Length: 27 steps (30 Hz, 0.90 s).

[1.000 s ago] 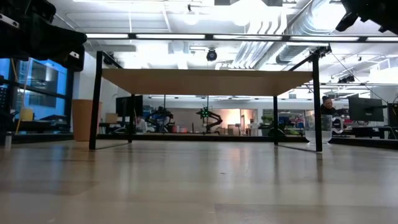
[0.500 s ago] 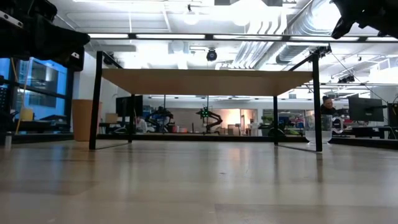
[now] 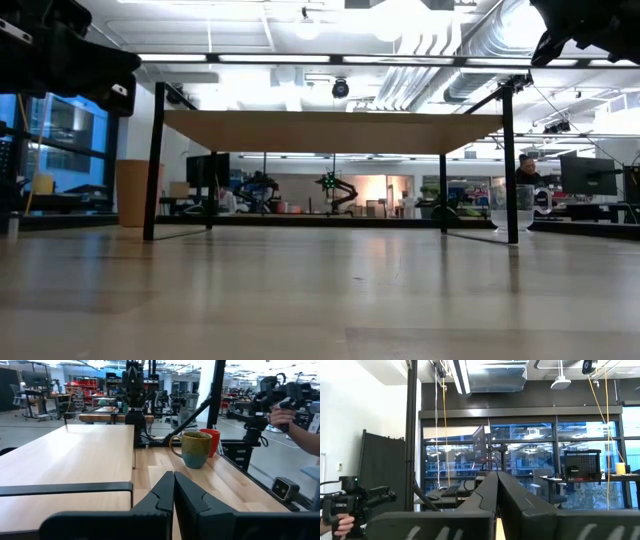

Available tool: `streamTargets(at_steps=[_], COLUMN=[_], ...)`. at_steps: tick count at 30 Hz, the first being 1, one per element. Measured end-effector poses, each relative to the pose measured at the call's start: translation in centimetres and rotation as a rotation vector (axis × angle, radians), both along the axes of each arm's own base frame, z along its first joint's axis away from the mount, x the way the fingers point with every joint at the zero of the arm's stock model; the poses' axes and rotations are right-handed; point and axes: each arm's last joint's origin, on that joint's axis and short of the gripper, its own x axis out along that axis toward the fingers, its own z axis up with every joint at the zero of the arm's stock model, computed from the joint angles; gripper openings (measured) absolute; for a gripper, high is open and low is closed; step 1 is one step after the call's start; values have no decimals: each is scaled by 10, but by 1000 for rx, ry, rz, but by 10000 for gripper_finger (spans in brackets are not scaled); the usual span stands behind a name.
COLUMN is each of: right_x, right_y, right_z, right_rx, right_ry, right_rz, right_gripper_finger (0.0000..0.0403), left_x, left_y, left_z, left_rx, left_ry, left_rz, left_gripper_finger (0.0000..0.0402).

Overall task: Stack small to large cups/mugs on shelf
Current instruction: Put the brown cup on the shelf

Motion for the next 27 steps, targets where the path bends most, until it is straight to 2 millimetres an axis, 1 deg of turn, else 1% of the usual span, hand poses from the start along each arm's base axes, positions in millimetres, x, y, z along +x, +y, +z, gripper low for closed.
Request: streamTargets(at_steps=[3,7,11,15,18,20,23,25,27], right_x=[0,0,0,1,0,-1,-2,-2,-1], right_y=[0,0,-1,-1,-2,-3,-5,-7,-8], right_z=[0,0,0,-1,0,2,7,15,26], right_rx=[0,-1,12,13,13,29,51,73,93], right_ry=[0,0,-1,13,0,-28,-37,-16,24], right_rz=[0,-4,-38,-42,-59,-95,-172,-221,-274], right_gripper_finger=[0,0,0,0,1,4,28,55,89], left_x=[0,0,0,-1,-4,-5,-7,-7,-5], left_y=[0,0,0,1,1,2,2,3,3], left_z=[0,-1,0,13,26,32,47,61,73], left_rx=[-14,-114,-163,-272,-289,-273,-245,-236,-209], left_ry=[1,8,2,-129,-268,-328,-348,-349,-311], left_rz=[0,-2,-3,11,8,7,31,51,74], left_gripper_finger=[1,1,1,1,1,1,1,1,1])
